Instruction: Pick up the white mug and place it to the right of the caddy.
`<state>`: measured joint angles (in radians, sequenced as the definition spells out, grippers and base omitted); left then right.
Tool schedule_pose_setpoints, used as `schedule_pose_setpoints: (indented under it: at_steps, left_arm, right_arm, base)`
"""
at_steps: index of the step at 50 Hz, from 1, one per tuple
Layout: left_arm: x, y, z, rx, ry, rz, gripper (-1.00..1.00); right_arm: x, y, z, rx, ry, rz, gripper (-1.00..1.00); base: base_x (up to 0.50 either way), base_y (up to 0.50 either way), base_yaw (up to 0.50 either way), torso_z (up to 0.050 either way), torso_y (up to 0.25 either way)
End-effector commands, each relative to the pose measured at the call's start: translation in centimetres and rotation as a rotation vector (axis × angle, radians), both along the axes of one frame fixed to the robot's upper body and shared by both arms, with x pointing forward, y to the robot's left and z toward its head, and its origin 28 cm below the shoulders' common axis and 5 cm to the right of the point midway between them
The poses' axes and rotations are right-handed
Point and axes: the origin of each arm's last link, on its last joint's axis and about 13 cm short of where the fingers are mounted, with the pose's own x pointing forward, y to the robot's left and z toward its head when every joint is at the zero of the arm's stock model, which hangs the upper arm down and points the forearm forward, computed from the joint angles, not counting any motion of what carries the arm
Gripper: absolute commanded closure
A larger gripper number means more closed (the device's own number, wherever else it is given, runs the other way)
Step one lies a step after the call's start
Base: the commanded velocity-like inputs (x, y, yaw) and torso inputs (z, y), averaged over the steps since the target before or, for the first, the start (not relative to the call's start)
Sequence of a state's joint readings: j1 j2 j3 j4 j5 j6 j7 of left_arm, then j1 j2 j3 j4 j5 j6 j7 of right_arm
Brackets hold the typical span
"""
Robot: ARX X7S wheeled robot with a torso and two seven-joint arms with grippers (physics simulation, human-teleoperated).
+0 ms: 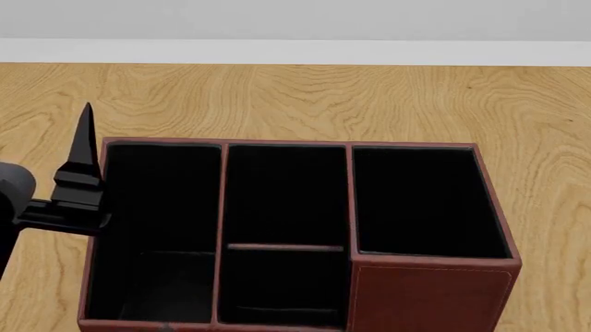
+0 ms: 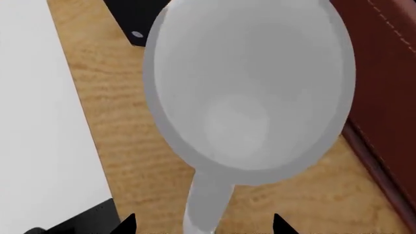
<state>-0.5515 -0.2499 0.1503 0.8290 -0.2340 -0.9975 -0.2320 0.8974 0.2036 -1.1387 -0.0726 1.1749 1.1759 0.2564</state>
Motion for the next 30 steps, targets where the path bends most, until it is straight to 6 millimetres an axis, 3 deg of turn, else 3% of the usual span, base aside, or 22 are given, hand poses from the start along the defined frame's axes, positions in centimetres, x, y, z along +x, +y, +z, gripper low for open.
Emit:
schedule_pose_setpoints:
  at_steps: [1,14,30]
  left_arm:
    - [0.0,0.0,0.0,0.0,-0.001,-0.001,-1.0]
    - [-0.1,0.2,0.1,-0.005,-0.008,0.006,-1.0]
    - [-2.4,0.8,1.6,-0.012,-0.117,0.098,-1.0]
  right_arm:
    - [0.2,0.0,-0.5,-0.01,0.012,-0.001,1.0]
    - [-0.3,0.0,0.2,-0.007,-0.012,0.013,1.0]
    - [-0.8,0.0,1.4,0.003,-0.056,0.024,1.0]
  base:
    - [0.0,0.0,0.0,0.0,0.0]
    - [0.0,0.0,0.0,0.0,0.0]
    - [0.0,0.0,0.0,0.0,0.0]
